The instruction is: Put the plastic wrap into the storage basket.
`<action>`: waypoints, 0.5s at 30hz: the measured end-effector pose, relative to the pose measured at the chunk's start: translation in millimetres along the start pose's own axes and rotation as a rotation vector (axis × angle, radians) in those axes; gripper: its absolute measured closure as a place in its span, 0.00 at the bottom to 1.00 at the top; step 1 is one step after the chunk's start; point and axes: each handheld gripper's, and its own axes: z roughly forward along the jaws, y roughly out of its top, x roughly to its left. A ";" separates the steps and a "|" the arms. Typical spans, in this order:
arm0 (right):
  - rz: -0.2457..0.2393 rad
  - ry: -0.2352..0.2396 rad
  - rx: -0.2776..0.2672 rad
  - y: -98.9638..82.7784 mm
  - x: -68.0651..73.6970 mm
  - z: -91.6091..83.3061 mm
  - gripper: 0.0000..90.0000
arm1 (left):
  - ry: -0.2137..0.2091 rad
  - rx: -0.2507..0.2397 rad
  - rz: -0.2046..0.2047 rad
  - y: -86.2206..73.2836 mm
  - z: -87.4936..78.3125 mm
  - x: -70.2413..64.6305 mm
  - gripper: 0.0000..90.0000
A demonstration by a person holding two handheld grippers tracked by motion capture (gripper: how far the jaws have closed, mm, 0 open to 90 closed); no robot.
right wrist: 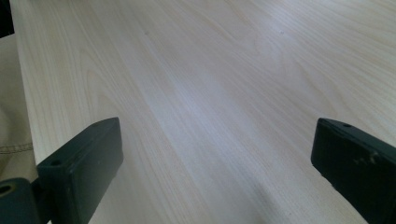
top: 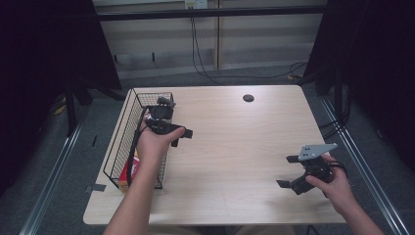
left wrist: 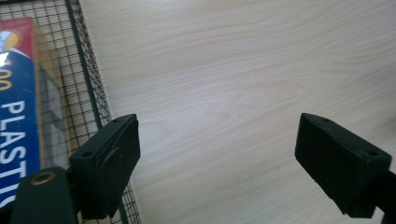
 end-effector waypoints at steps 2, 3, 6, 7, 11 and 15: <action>0.001 0.000 0.000 -0.1 0.1 -0.2 0.02 | -0.003 0.003 0.015 -0.1 3.6 -3.9 0.16; 0.002 0.000 0.000 -0.1 0.1 -0.3 0.02 | -0.008 0.008 0.020 -0.1 5.3 -5.8 0.16; 0.002 0.002 0.001 -0.5 -0.3 -1.2 0.02 | -0.013 0.008 0.037 -0.3 9.9 -12.4 0.16; 0.004 0.002 0.000 -0.8 -0.7 -1.7 0.02 | -0.012 0.004 0.043 -0.7 11.6 -14.8 0.16; 0.005 -0.001 -0.004 -0.8 -0.8 -1.8 0.02 | -0.030 0.007 0.062 -2.3 17.0 -23.0 0.16; 0.003 -0.001 -0.005 -0.8 -1.2 -2.4 0.02 | -0.036 0.005 0.080 -5.1 23.0 -28.9 0.17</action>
